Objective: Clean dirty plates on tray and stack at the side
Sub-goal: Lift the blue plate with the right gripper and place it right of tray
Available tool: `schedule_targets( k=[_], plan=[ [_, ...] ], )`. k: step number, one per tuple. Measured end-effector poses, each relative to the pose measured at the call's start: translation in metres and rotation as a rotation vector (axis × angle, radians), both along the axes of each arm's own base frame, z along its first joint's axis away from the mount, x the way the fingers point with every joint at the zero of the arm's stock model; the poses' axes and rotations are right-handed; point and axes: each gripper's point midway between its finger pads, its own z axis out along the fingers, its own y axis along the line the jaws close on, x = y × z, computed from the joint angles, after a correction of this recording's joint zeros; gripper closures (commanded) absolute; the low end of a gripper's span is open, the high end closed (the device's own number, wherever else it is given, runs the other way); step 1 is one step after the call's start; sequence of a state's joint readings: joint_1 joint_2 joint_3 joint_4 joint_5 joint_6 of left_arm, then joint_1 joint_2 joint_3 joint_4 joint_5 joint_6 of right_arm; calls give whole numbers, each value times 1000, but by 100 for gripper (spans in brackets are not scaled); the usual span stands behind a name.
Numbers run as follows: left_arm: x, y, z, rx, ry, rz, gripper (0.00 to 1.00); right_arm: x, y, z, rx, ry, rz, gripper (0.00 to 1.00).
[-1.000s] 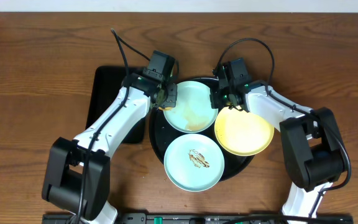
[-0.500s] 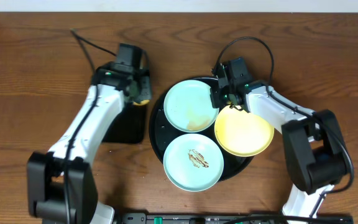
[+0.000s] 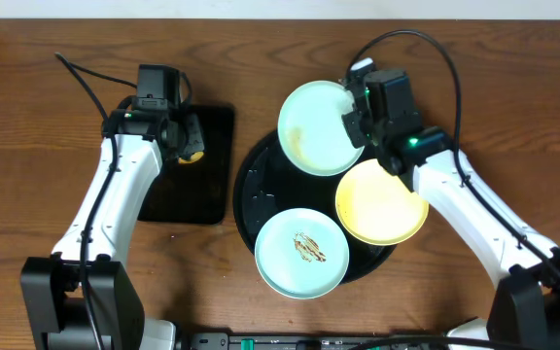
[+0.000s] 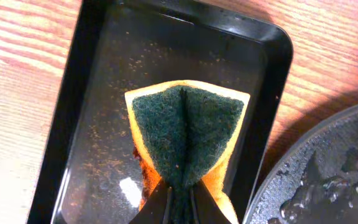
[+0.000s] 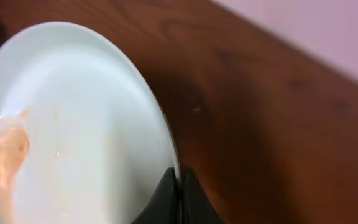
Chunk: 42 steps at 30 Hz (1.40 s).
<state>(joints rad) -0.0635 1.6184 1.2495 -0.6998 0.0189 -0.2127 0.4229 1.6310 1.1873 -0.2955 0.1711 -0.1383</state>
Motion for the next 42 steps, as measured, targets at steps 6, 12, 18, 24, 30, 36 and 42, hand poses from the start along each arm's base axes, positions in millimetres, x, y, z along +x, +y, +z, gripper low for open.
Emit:
schedule_targets(
  k=[6, 12, 18, 24, 30, 36, 42],
  plan=[
    [0, 1, 0, 0, 0, 3, 92, -4, 12, 17, -255, -126, 24, 99],
    [0, 1, 0, -1, 0, 3, 92, -12, 30, 34, -393, -223, 30, 99],
    [0, 1, 0, -1, 0, 3, 92, -13, 25, 41, -455, -249, -4, 99],
    [0, 1, 0, -1, 0, 3, 92, -12, 19, 43, -461, -258, -44, 99],
    [0, 1, 0, -1, 0, 3, 92, -9, 9, 45, -439, -258, -95, 99],
    [0, 1, 0, -1, 0, 3, 92, -5, -10, 45, -388, -255, -204, 99],
    [0, 1, 0, -1, 0, 3, 92, 0, -71, 28, -272, -164, -425, 99]
  ],
)
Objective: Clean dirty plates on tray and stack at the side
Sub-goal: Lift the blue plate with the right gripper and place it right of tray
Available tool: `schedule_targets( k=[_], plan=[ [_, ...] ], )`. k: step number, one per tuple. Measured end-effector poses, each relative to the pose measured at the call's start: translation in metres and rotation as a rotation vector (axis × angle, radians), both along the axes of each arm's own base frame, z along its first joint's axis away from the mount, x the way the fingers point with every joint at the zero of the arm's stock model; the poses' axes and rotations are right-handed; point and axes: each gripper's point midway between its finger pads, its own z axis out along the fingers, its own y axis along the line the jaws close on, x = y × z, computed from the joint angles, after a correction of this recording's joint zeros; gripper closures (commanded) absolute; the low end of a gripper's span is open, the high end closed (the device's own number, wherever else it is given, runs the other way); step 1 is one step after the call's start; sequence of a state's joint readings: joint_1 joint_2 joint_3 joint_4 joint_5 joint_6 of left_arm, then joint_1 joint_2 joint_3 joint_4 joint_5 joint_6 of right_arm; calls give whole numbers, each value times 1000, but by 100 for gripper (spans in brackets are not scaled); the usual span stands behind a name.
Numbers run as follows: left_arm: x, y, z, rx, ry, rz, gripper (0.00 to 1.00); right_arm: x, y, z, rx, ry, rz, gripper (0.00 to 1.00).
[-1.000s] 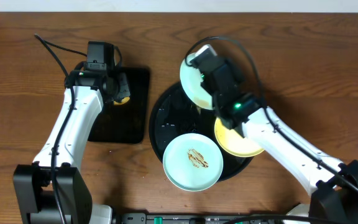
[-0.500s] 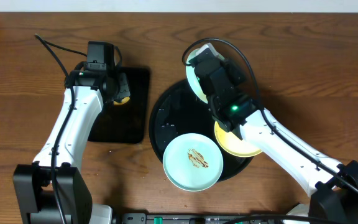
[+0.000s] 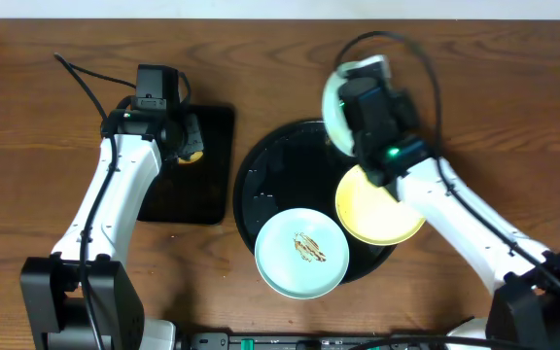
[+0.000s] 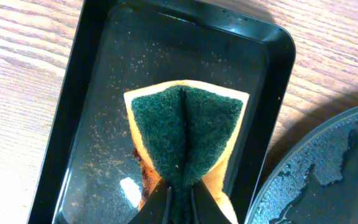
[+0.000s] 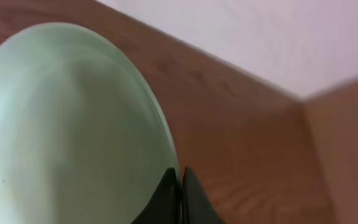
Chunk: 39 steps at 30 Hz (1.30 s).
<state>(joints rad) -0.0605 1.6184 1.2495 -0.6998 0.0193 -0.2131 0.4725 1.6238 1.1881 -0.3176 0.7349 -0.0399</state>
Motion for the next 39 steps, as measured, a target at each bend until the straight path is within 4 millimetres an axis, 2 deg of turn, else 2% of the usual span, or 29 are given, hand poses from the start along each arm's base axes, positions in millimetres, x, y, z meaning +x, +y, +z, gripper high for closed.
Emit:
schedule_targets(
  k=[5, 9, 14, 18, 24, 29, 32, 36, 39],
  plan=[
    [0, 0, 0, 0, 0, 0, 92, -1, -67, -3, 182, -4, -196, 99],
    [0, 0, 0, 0, 0, 0, 92, -13, -123, -1, 298, -9, -354, 99],
    [0, 0, 0, 0, 0, 0, 92, -41, -187, -22, 404, 43, -577, 99],
    [0, 0, 0, 0, 0, 0, 92, -56, -222, -38, 476, 63, -704, 99],
    [0, 0, 0, 0, -1, 0, 92, -63, -246, -73, 558, 127, -791, 99],
    [0, 0, 0, 0, 0, 0, 92, -69, -251, -104, 582, 211, -828, 99],
    [0, 0, 0, 0, 0, 0, 92, -71, -249, -116, 585, 247, -836, 99],
    [0, 0, 0, 0, 0, 0, 91, -71, -248, -119, 593, 255, -837, 88],
    [0, 0, 0, 0, 0, 0, 92, -70, -246, -120, 602, 256, -830, 75]
  ],
)
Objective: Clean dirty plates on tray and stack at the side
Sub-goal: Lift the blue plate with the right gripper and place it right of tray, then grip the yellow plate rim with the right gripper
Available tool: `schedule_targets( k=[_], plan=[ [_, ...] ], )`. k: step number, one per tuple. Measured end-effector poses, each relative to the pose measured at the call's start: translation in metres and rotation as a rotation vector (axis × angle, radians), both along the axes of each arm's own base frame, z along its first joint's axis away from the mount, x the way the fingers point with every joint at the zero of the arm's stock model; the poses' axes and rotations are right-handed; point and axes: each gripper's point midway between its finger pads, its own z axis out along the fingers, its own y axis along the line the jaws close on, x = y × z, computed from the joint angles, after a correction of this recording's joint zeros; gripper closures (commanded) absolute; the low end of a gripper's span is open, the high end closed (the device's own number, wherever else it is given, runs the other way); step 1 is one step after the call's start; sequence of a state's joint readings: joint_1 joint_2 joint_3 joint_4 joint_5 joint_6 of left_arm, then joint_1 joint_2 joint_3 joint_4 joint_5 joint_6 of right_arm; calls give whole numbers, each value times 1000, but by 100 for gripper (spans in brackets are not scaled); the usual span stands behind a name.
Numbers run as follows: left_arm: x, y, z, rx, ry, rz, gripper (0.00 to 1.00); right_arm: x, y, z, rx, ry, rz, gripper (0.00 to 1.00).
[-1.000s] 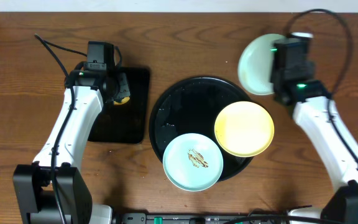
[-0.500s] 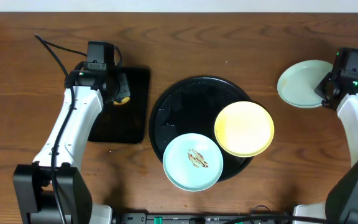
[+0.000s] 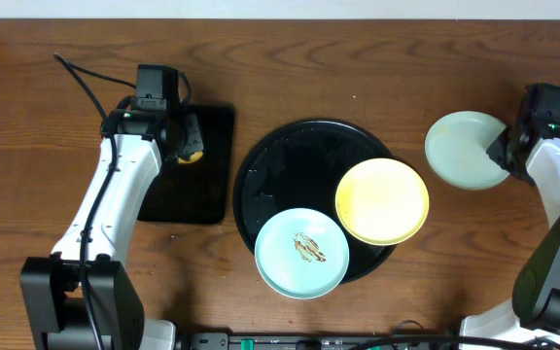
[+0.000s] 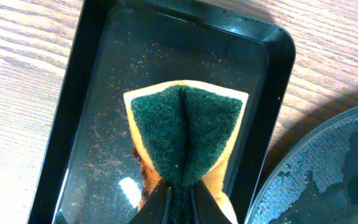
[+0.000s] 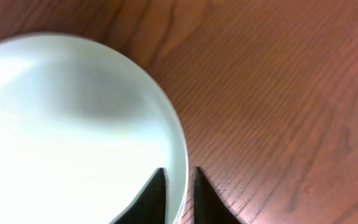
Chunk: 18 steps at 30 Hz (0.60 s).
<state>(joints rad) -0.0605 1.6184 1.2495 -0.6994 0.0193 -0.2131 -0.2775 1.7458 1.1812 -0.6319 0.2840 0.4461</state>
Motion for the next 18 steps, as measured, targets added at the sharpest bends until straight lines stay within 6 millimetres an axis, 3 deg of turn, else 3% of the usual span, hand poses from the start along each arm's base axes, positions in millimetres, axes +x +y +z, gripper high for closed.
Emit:
schedule_targets(
  k=[6, 9, 18],
  plan=[
    [0, 0, 0, 0, 0, 0, 92, 8, 26, 0, 129, -32, 101, 62],
    [0, 0, 0, 0, 0, 0, 92, 4, 56, 2, 263, -29, 209, 56],
    [0, 0, 0, 0, 0, 0, 92, -32, 143, -1, 519, 115, 522, 56]
  ],
)
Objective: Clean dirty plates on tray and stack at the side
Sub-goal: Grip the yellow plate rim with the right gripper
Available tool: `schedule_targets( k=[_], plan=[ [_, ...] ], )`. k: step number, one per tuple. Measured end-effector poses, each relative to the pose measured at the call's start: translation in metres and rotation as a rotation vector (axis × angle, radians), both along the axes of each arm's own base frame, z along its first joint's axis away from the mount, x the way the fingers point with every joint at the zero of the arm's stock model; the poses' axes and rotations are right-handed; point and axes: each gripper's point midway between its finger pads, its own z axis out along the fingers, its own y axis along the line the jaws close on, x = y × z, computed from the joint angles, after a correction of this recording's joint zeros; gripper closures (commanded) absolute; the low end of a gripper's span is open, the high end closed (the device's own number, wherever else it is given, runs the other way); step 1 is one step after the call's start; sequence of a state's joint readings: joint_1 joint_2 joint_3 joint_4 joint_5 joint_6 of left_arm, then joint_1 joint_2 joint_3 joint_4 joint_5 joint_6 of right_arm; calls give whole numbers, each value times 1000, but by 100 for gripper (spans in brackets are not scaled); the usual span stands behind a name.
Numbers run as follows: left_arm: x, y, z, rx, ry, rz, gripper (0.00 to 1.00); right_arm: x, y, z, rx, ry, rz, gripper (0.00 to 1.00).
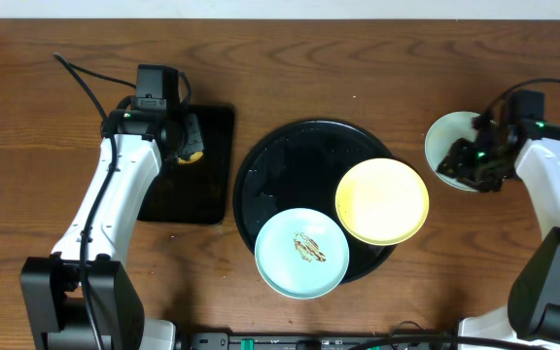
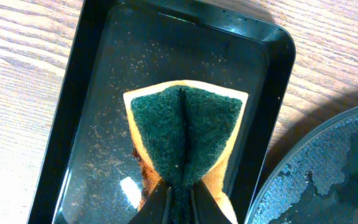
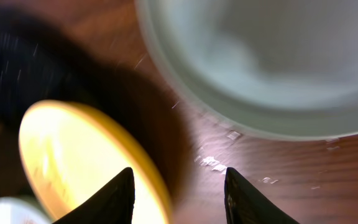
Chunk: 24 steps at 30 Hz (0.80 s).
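A pale green plate [image 1: 447, 136] lies on the wood to the right of the round black tray [image 1: 280, 170]. My right gripper [image 1: 470, 163] hangs over that plate's near side, open and holding nothing. In the right wrist view the green plate [image 3: 272, 62] fills the top, and the yellow plate [image 3: 79, 155] shows past the left of my gripper [image 3: 179, 199]. On the tray lie the yellow plate [image 1: 382, 201] and a light blue plate [image 1: 299, 253] with brown stains. My left gripper [image 2: 180, 194] is shut on a green-and-orange sponge [image 2: 185, 124] over the small black tray [image 2: 67, 124].
The rectangular black tray [image 1: 188, 180] sits left of the round one, speckled with crumbs. Wet film covers the round tray's surface [image 2: 328, 174]. A black cable [image 1: 86, 83] trails at the back left. The table's far edge runs along the top.
My right gripper stood at the green plate's right rim, its jaws narrowly apart. Now it is wide open over the plate's left side, facing the yellow plate. The left arm is unchanged.
My right gripper was shut on the green plate's rim at the back of the round tray. Then it held the plate tilted in the air. Later the plate lay on the table at the right, and now the gripper is off it. The left gripper held the sponge throughout.
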<state>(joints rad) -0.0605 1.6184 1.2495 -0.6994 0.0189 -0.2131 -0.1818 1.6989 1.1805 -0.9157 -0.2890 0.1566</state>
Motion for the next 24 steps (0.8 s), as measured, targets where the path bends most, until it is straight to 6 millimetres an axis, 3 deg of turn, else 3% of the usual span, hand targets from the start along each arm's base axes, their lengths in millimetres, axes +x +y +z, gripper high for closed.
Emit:
schedule_targets(
  k=[6, 12, 18, 24],
  plan=[
    [0, 0, 0, 0, 0, 0, 91, -10, 25, -7, 8, 21, 107, 60],
    [0, 0, 0, 0, 0, 0, 91, -29, 33, -34, -47, 69, 150, 62],
    [0, 0, 0, 0, 0, 0, 92, -36, 29, -47, -74, 85, 129, 99],
    [0, 0, 0, 0, 0, 0, 91, -29, 30, -44, -71, 51, 118, 99]
  ],
)
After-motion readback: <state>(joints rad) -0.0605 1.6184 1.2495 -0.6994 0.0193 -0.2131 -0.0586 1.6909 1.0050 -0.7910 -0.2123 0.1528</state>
